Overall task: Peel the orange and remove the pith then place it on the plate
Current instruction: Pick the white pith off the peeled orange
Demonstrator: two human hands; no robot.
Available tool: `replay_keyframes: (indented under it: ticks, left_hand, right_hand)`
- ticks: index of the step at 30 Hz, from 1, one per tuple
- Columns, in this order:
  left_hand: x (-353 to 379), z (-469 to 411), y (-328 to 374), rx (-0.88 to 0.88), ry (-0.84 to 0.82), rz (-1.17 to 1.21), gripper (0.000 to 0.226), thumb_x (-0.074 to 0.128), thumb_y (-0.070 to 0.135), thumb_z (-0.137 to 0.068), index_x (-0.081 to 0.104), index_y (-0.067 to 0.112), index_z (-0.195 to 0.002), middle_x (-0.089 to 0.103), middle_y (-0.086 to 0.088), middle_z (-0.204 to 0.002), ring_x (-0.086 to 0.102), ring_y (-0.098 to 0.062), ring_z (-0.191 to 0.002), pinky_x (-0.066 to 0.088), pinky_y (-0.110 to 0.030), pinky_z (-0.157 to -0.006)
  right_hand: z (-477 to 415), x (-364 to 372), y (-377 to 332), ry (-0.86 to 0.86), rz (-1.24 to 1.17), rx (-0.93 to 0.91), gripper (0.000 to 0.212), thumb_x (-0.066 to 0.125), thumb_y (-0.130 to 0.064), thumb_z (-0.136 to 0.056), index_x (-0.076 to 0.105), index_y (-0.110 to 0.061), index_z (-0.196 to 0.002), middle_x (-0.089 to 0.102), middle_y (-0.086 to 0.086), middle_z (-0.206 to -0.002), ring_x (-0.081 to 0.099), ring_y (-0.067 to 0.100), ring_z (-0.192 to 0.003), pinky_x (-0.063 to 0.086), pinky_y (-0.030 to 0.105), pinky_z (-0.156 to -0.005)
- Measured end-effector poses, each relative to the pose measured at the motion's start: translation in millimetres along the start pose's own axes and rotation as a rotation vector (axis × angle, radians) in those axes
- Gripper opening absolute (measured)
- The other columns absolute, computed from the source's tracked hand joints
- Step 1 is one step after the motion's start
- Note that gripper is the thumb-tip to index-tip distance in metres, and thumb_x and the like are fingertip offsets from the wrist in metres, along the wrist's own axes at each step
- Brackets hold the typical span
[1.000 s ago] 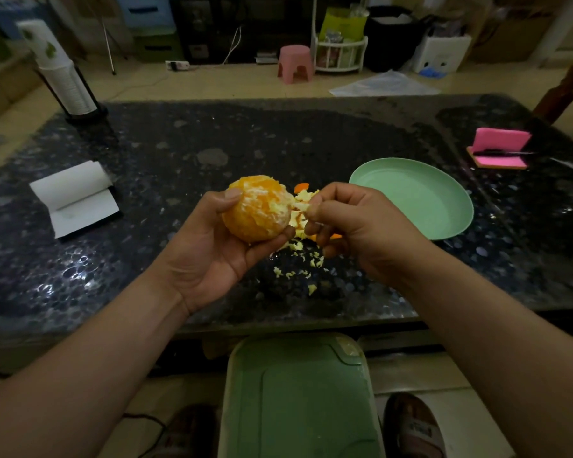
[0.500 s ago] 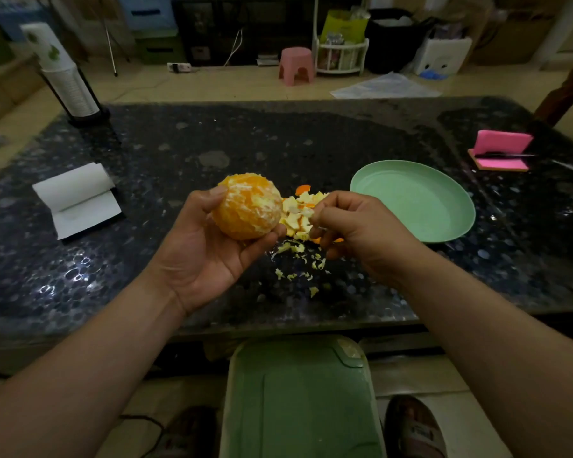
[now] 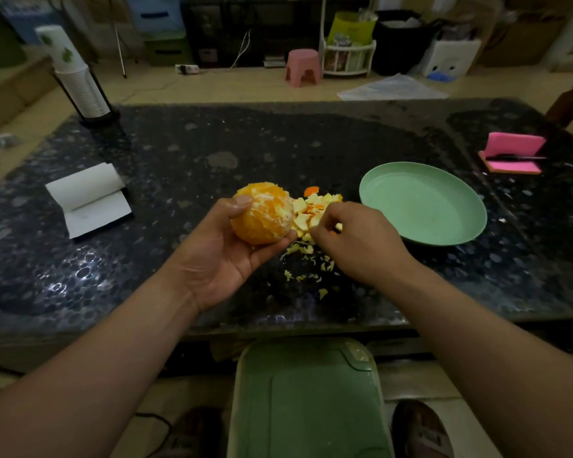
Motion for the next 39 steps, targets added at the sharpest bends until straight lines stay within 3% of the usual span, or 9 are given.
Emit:
replay_keyframes:
  ticks: [4, 8, 11, 16, 26, 31, 34, 36, 39]
  left_hand:
    - [-2, -5, -1, 0.024, 0.012, -0.036, 0.066, 0.077, 0.021, -0.081, 0.057, 0.004, -0.142, 0.068, -0.024, -0.137, 0.068, -0.044, -0.124, 0.062, -0.047, -0.097]
    - [-3, -9, -3, 0.095, 0.013, -0.146, 0.055, 0.071, 0.02, -0.087, 0.06, 0.004, -0.138, 0.069, -0.02, -0.138, 0.067, -0.036, -0.128, 0.06, -0.046, -0.101]
    - [-3, -11, -5, 0.14, 0.024, -0.232, 0.058, 0.072, 0.021, -0.088, 0.059, 0.007, -0.143, 0.068, -0.018, -0.139, 0.066, -0.034, -0.129, 0.06, -0.045, -0.102]
    - [2, -11, -7, 0.21, 0.088, -0.368, 0.06, 0.077, 0.023, -0.083, 0.061, 0.012, -0.14, 0.072, -0.014, -0.133, 0.073, -0.028, -0.116, 0.062, -0.038, -0.092]
    - [5, -10, -10, 0.317, 0.152, -0.516, 0.059, 0.082, 0.026, -0.079, 0.064, 0.023, -0.136, 0.071, -0.01, -0.132, 0.07, -0.032, -0.122, 0.062, -0.045, -0.098]
    - [5, -8, -9, 0.391, 0.158, -0.624, 0.078, 0.09, 0.04, -0.072, 0.06, 0.026, -0.143, 0.07, -0.003, -0.133, 0.071, -0.022, -0.12, 0.06, -0.04, -0.098]
    - [7, -7, -11, 0.431, 0.156, -0.684, 0.081, 0.089, 0.043, -0.073, 0.057, 0.027, -0.146, 0.069, 0.0, -0.134, 0.07, -0.018, -0.121, 0.059, -0.039, -0.1]
    - [8, -7, -12, 0.431, 0.154, -0.684, 0.077, 0.088, 0.039, -0.076, 0.057, 0.027, -0.146, 0.069, 0.001, -0.134, 0.07, -0.018, -0.12, 0.06, -0.038, -0.099]
    - [8, -7, -12, 0.41, 0.151, -0.656, 0.071, 0.087, 0.033, -0.081, 0.058, 0.025, -0.145, 0.069, -0.001, -0.134, 0.07, -0.019, -0.12, 0.06, -0.038, -0.098]
  right_hand:
    - [7, -10, -12, 0.046, -0.115, -0.032, 0.015, 0.07, -0.025, -0.092, 0.067, -0.033, -0.105, 0.066, -0.012, -0.109, 0.061, 0.01, -0.1, 0.051, 0.036, -0.082]
    - [14, -16, -19, 0.05, -0.349, -0.01, 0.008, 0.074, -0.031, -0.096, 0.071, -0.029, -0.089, 0.068, -0.012, -0.078, 0.061, 0.002, -0.07, 0.045, 0.018, -0.061]
    - [18, -17, -24, 0.016, -0.416, 0.001, 0.01, 0.078, -0.037, -0.095, 0.074, -0.028, -0.092, 0.07, -0.007, -0.077, 0.062, 0.004, -0.066, 0.046, 0.017, -0.056]
    - [19, -17, -24, 0.028, -0.4, 0.009, 0.012, 0.077, -0.036, -0.096, 0.077, -0.025, -0.09, 0.072, -0.005, -0.077, 0.064, 0.005, -0.066, 0.045, 0.02, -0.062]
    - [16, -17, -22, 0.063, -0.35, 0.005, 0.021, 0.075, -0.027, -0.097, 0.081, -0.016, -0.08, 0.072, -0.003, -0.067, 0.061, 0.006, -0.058, 0.039, 0.01, -0.053]
    - [14, -15, -23, 0.066, -0.324, 0.006, 0.024, 0.073, -0.023, -0.096, 0.079, -0.011, -0.076, 0.072, 0.003, -0.065, 0.065, 0.018, -0.061, 0.04, 0.006, -0.057]
    - [14, -13, -25, 0.085, -0.301, 0.023, 0.023, 0.071, -0.019, -0.093, 0.077, -0.009, -0.073, 0.071, 0.005, -0.064, 0.065, 0.012, -0.062, 0.036, 0.002, -0.06]
    - [14, -12, -26, 0.111, -0.287, 0.019, 0.021, 0.072, -0.021, -0.091, 0.075, -0.012, -0.072, 0.071, 0.002, -0.067, 0.064, 0.004, -0.064, 0.04, 0.01, -0.062]
    - [13, -12, -26, 0.151, -0.275, 0.013, 0.016, 0.074, -0.024, -0.088, 0.073, -0.018, -0.074, 0.07, -0.004, -0.069, 0.064, 0.009, -0.063, 0.052, 0.03, -0.06]
Point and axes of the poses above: each hand's wrist, its own z-axis away from the middle knuckle, its own x-axis out of the palm, y = z × x, the point moved 3 cm from there along -z, towards the middle knuckle
